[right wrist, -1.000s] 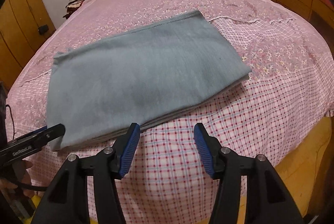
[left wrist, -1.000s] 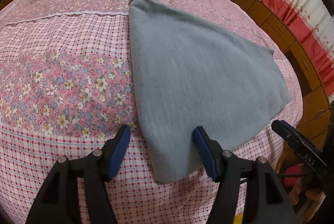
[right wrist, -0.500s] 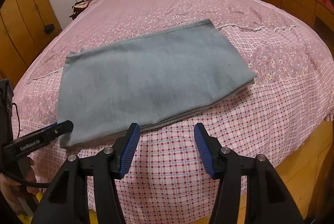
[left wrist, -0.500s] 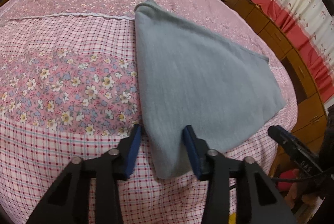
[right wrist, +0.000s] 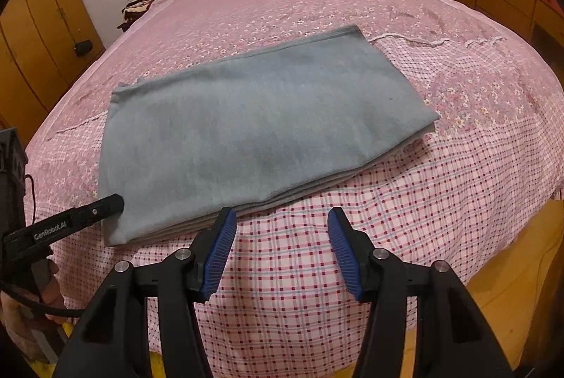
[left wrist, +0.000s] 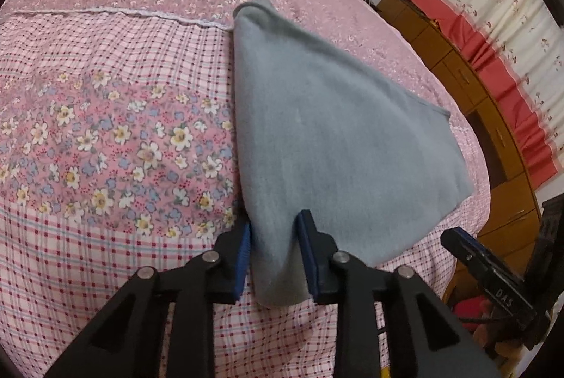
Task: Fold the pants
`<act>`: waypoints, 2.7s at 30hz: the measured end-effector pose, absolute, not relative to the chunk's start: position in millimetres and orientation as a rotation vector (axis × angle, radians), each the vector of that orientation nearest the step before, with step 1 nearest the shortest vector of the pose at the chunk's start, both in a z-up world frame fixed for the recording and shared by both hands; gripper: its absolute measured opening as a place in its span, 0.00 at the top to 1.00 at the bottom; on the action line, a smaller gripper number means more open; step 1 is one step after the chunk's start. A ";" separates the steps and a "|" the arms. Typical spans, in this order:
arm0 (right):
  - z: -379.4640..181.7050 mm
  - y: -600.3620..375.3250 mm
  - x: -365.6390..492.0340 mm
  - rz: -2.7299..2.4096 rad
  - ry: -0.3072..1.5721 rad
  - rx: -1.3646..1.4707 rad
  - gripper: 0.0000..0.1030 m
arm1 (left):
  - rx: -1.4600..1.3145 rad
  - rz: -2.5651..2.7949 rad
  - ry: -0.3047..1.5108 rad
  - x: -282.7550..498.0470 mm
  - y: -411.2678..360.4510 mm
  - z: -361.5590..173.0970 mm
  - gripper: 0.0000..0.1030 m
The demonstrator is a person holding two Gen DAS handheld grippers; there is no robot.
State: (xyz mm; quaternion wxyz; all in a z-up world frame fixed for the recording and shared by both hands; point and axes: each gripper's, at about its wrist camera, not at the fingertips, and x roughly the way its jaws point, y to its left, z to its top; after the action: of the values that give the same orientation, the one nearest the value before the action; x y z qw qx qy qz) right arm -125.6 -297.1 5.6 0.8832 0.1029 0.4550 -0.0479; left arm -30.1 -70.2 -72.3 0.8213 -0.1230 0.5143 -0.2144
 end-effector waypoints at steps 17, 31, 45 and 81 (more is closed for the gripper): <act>4.6 -293.8 -122.6 -0.097 0.955 0.204 0.46 | -0.229 -0.533 0.987 -47.0 -72.5 -53.8 0.86; 16.8 -298.5 -129.6 -0.081 0.921 0.245 0.46 | -0.090 -0.676 0.833 -68.1 -114.1 33.7 0.88; 54.6 -347.7 -141.7 -0.127 0.828 0.326 0.46 | 0.118 -0.873 0.815 -55.9 -217.5 68.3 0.88; 41.3 -384.5 -115.1 -0.184 0.911 0.290 0.46 | 0.165 -0.769 0.969 -17.4 -220.8 33.2 0.65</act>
State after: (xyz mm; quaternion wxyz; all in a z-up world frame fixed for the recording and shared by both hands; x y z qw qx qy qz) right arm -115.1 -384.5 41.3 0.8838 0.1393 0.4379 -0.0882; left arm -17.4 -220.8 33.2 0.8117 0.0771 0.4535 -0.3601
